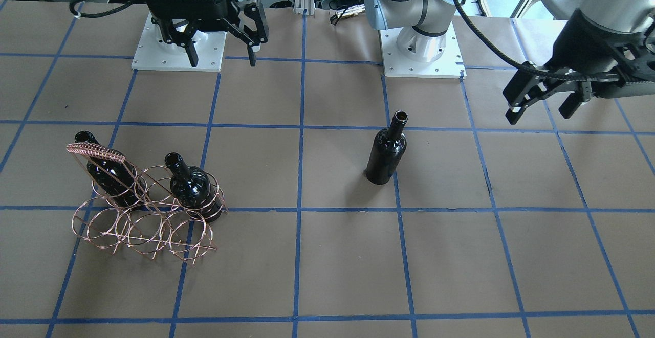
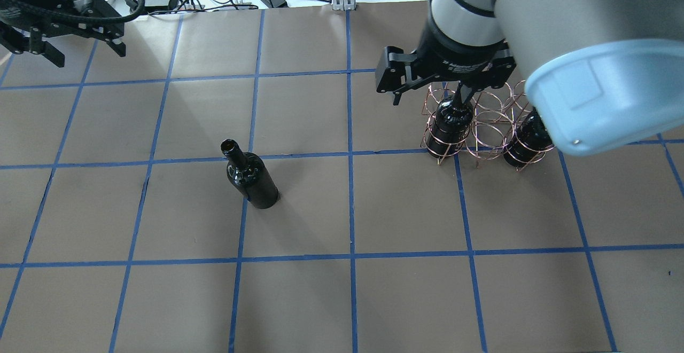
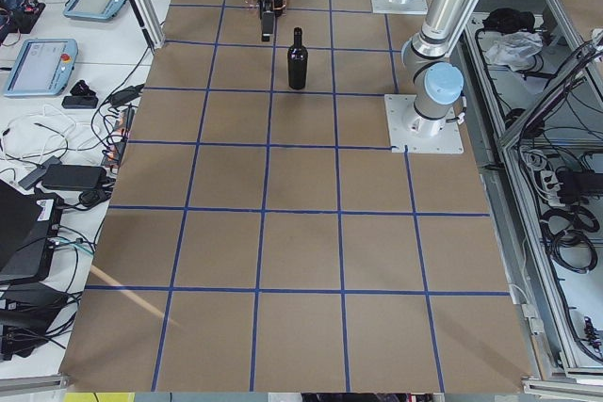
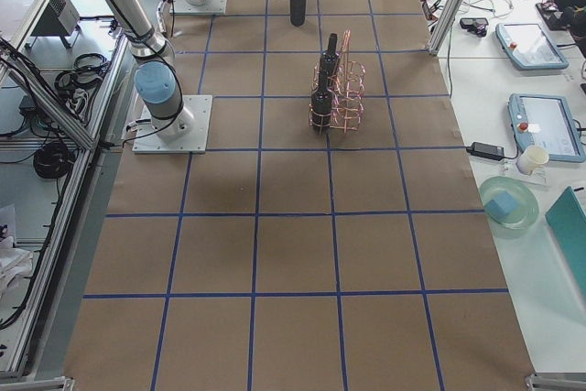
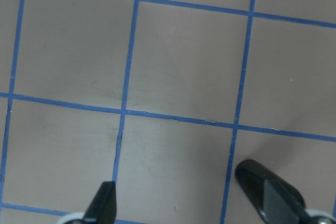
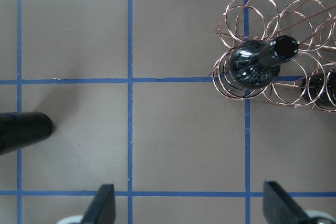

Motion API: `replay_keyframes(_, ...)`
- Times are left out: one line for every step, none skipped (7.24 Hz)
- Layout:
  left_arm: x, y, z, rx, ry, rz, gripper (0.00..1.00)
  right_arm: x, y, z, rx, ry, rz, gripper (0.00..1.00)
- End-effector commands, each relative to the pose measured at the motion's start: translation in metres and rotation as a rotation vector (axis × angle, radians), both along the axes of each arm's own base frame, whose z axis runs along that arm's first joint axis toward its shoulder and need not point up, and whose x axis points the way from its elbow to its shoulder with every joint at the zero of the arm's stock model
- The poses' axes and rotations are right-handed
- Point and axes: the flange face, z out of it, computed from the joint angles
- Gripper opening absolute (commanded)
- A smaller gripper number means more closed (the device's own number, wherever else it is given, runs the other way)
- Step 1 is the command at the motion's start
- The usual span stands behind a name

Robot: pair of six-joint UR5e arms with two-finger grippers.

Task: Place wine into wine basket
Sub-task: 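Reach the right gripper across to the upright bottle's neck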

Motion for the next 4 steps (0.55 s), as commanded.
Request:
replay_keyframes(0.036, -0.007, -0.019, 0.031, -0.007, -0.035, 1.00, 0.040, 0.010, -0.012, -0.008, 0.054, 0.013, 1.00)
replay_keyframes(0.051, -0.006, -0.021, 0.036, -0.007, -0.007, 1.00, 0.048, 0.009, -0.021, 0.011, 0.045, -0.036, 1.00)
replay_keyframes(0.074, -0.005, -0.027, 0.045, 0.001, 0.032, 1.00, 0.070, 0.013, -0.021, 0.004, 0.039, -0.012, 1.00)
replay_keyframes(0.091, -0.010, -0.033, 0.035, 0.006, 0.062, 1.00, 0.100, 0.007, -0.022, -0.001, 0.025, -0.035, 1.00)
